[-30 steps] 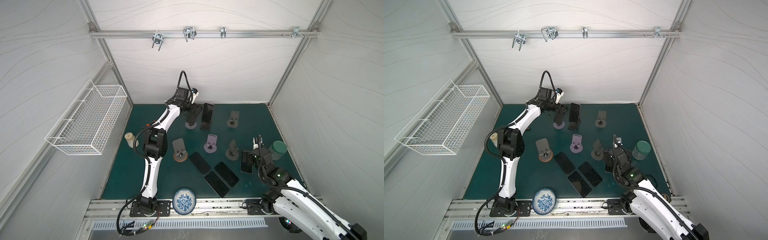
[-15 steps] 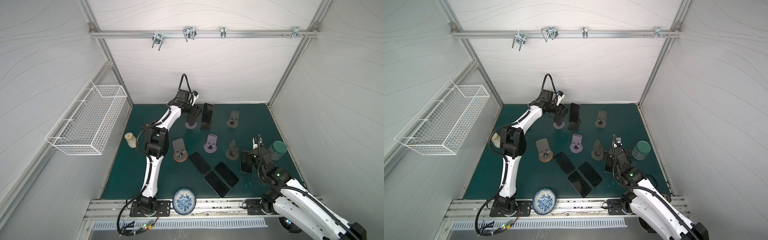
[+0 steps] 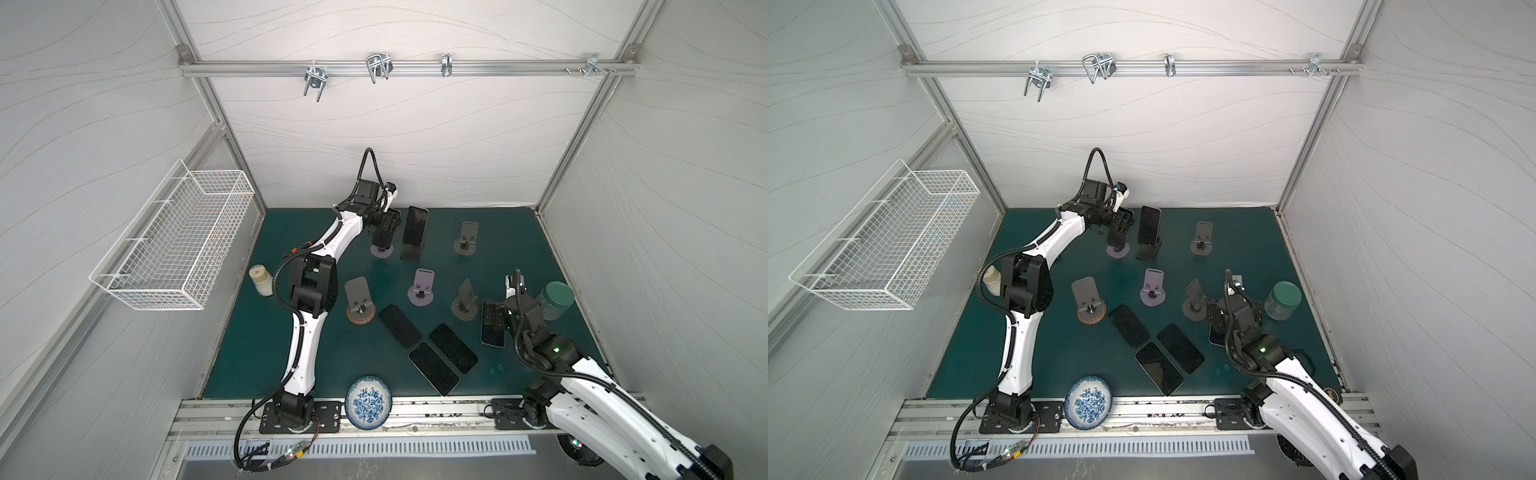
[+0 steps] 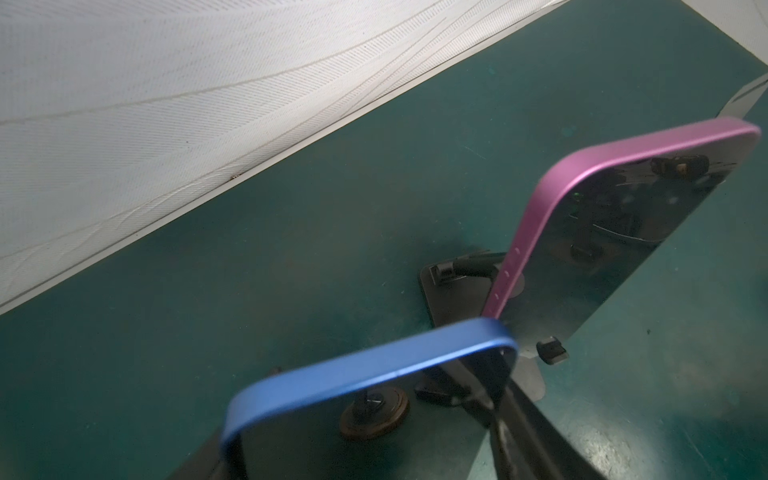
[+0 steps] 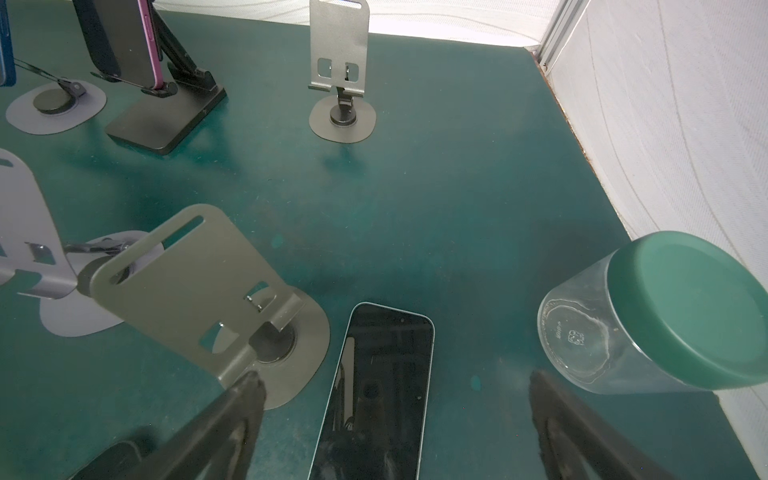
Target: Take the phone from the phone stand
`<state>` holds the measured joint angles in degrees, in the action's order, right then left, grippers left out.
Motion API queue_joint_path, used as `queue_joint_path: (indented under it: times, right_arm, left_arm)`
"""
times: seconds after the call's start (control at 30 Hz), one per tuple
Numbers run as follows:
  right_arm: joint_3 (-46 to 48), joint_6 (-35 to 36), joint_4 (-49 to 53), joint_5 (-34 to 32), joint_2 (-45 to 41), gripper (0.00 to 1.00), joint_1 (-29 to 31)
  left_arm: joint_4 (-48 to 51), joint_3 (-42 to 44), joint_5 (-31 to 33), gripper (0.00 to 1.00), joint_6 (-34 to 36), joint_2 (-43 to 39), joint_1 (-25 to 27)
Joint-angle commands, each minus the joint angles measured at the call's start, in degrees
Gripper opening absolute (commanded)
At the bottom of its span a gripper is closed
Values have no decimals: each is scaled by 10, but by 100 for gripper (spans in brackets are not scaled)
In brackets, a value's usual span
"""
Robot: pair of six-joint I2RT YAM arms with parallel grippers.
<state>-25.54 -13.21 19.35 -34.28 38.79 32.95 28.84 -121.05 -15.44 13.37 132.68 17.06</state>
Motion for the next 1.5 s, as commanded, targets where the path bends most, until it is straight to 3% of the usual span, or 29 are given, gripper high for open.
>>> queue_joint_path:
  times: [0.0,0.07,0.47,0.8,1.23,1.47]
  right_arm:
    - [-1,-2,-8,-11,-5,99,-3]
    - [0,-3,-6,-13,-6,99,-3]
    - [0,-2,-8,-11,-5,99,-3]
    - [1,-2,-8,-12,-9,99,-3]
    - [0,-1,-9,-10,-5,99,-3]
    - [0,1,-10,-7,-6,99,-3]
  left_arm:
    - [3,-5,-1,69,17,-30,3]
    - [3,-5,0,69,18,-32,3]
    - [4,-6,14,99,-9,-29,3]
    - [16,-4,57,100,-112,-26,6]
    - [15,3,127,98,-122,-32,33]
    - [29,-12,131,89,-148,-22,37]
